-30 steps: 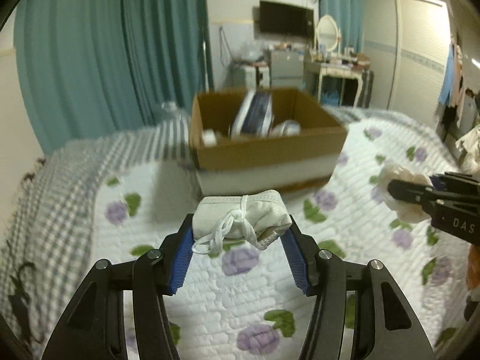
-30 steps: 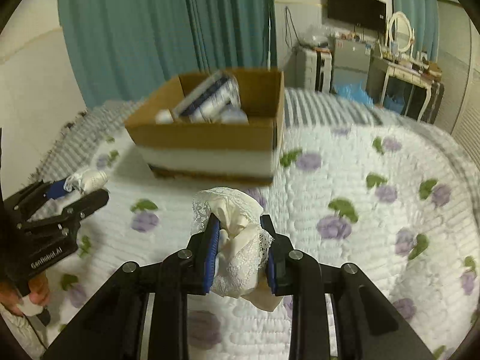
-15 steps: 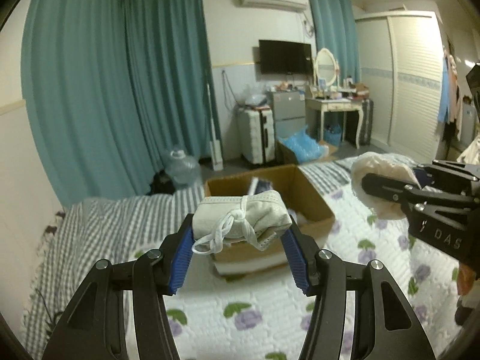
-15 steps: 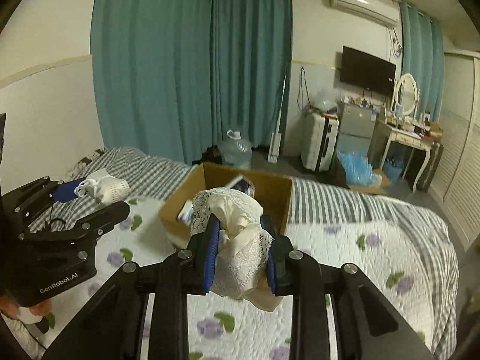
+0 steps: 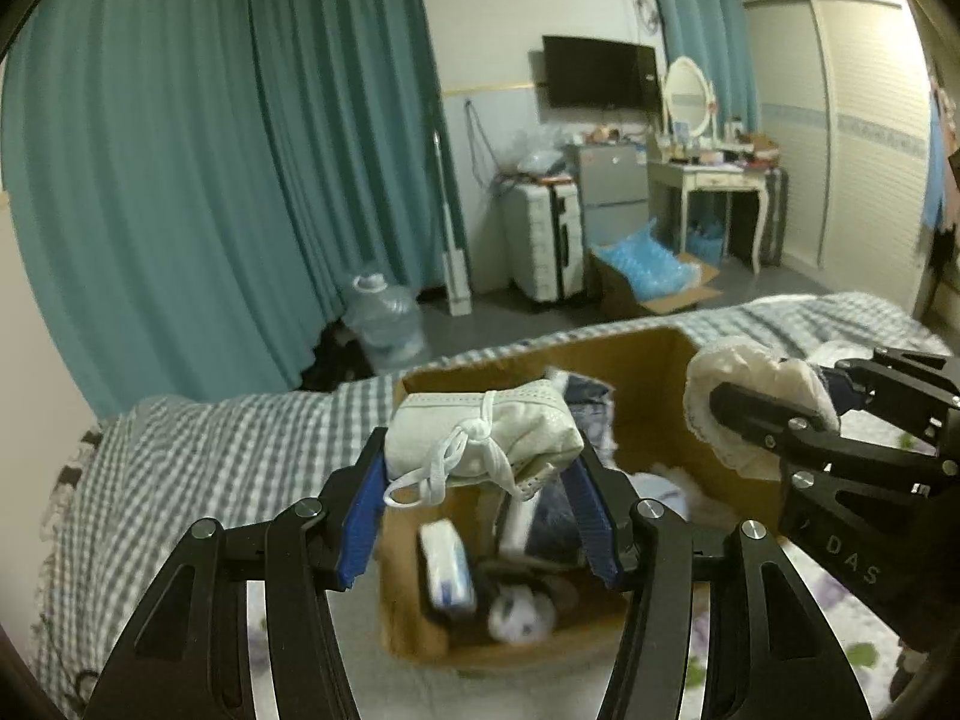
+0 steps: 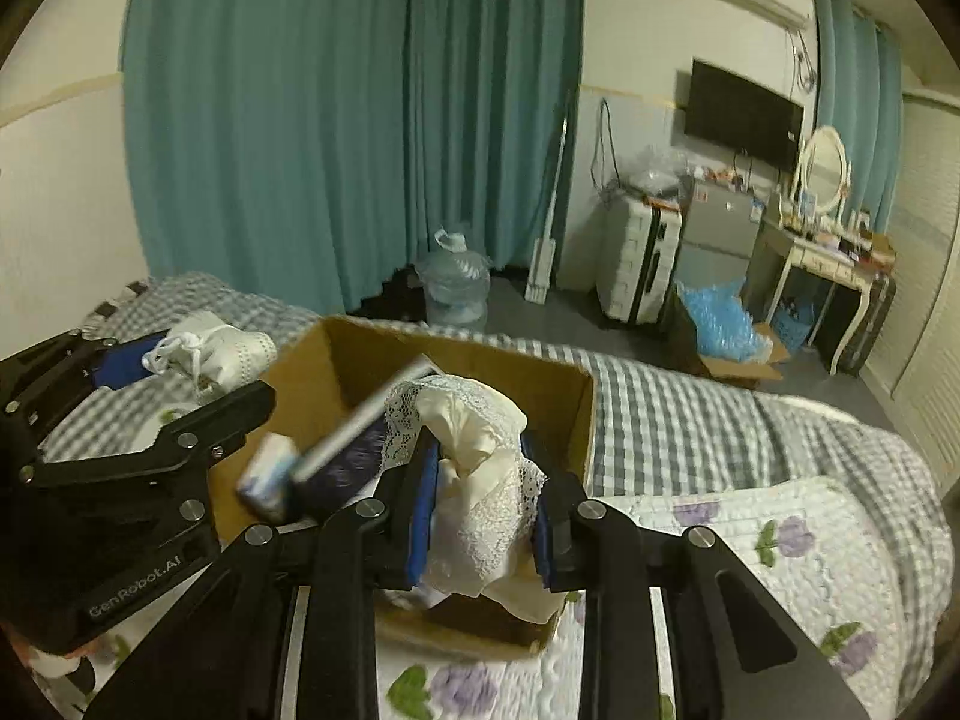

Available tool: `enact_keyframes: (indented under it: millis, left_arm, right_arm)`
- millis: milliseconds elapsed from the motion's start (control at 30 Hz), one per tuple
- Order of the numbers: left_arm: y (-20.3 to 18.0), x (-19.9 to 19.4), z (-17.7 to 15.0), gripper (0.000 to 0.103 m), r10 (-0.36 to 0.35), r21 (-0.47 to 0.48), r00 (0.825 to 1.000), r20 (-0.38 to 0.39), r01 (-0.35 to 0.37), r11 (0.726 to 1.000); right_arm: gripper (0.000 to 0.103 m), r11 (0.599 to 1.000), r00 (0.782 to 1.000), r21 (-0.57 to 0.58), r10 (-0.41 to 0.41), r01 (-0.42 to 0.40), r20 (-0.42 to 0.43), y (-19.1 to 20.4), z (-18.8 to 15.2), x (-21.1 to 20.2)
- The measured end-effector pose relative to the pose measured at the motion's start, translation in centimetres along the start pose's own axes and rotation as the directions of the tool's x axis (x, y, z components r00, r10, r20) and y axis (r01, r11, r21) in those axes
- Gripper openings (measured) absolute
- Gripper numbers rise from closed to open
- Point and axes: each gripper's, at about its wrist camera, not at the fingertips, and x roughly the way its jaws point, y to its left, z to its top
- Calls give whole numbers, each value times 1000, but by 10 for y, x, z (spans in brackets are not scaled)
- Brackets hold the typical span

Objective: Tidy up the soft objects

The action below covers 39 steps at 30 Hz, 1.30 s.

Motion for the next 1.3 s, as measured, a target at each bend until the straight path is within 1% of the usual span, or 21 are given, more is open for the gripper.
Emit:
enact_keyframes:
  millis: [133, 200, 233, 267, 300, 333, 467, 567, 633, 733, 800, 833, 867, 900, 933, 1000, 1033, 1067, 1133, 1200, 1300]
  left_arm:
    - [2, 27, -3, 57, 14, -14, 1000, -1, -14, 1000]
    - [4, 34, -4, 58, 17, -12, 1000, 7, -17, 1000]
    - [6, 35, -5, 60, 2, -8, 1000, 2, -2, 1000]
    - [6, 37, -5, 64, -26, -3, 1000, -10, 26, 1000]
    - [6, 37, -5, 70, -28, -6, 999, -16, 28, 1000]
    - [6, 37, -5, 74, -12, -10, 1000, -14, 12, 1000]
    - [6, 26, -1, 74, 17, -13, 1000, -24, -18, 1000]
    - [8, 0, 8, 74, 29, -18, 1000, -5, -29, 999]
    - [11, -26, 16, 74, 34, -20, 999, 27, -34, 999]
    - [13, -85, 34, 74, 48, -21, 992, 113, -46, 999]
    - [15, -122, 44, 74, 67, -27, 983, 170, -63, 998]
    - [16, -143, 48, 74, 79, -34, 977, 197, -74, 997]
    - [16, -172, 54, 75, 88, -47, 968, 234, -80, 996]
    - [18, -191, 57, 79, 90, -59, 961, 262, -77, 995]
    - [21, -208, 59, 89, 88, -72, 953, 288, -70, 995]
    - [23, -254, 61, 89, 86, -102, 926, 366, -52, 993]
    - [24, -269, 62, 89, 86, -106, 918, 388, -48, 993]
    - [24, -287, 62, 90, 84, -106, 909, 409, -44, 993]
    - [24, -313, 61, 91, 88, -107, 892, 444, -44, 993]
    - [25, -336, 55, 93, 101, -108, 873, 478, -56, 993]
    - [26, -351, 45, 93, 108, -113, 859, 500, -59, 992]
  right_arm:
    - [26, 1000, 1000, 19, 21, -20, -15, -14, -5, 30]
    - [33, 998, 999, 40, 42, -41, -21, -20, -7, 41]
    - [44, 998, 998, 44, 53, -52, -25, -23, -7, 46]
    - [60, 998, 999, 48, 48, -47, -17, -25, -7, 49]
    - [67, 998, 999, 55, 44, -44, -10, -26, -7, 50]
    - [75, 997, 999, 66, 47, -47, 1, -28, -7, 50]
    - [79, 996, 999, 86, 33, -33, 5, -30, -5, 39]
    - [79, 996, 1000, 92, 3, -5, 29, -32, 2, 11]
    - [79, 995, 999, 102, 0, -6, 50, -34, 10, -12]
    - [79, 994, 995, 109, -20, 9, 102, -35, 26, -63]
    - [82, 995, 987, 100, -35, 20, 157, -32, 40, -109]
    - [86, 995, 982, 95, -44, 26, 183, -30, 45, -131]
    - [90, 995, 978, 92, -49, 30, 204, -28, 50, -148]
    - [92, 995, 972, 91, -51, 31, 227, -26, 53, -167]
    - [94, 995, 966, 94, -53, 29, 254, -25, 56, -187]
    - [98, 995, 953, 99, -51, 22, 300, -22, 58, -225]
    - [103, 995, 946, 99, -50, 19, 321, -20, 60, -242]
    - [103, 995, 936, 95, -55, 24, 347, -18, 59, -264]
    - [103, 995, 926, 86, -72, 43, 370, -14, 59, -288]
    - [103, 997, 911, 65, -70, 47, 407, -10, 54, -314]
    - [103, 998, 888, 49, -62, 45, 455, -5, 44, -345]
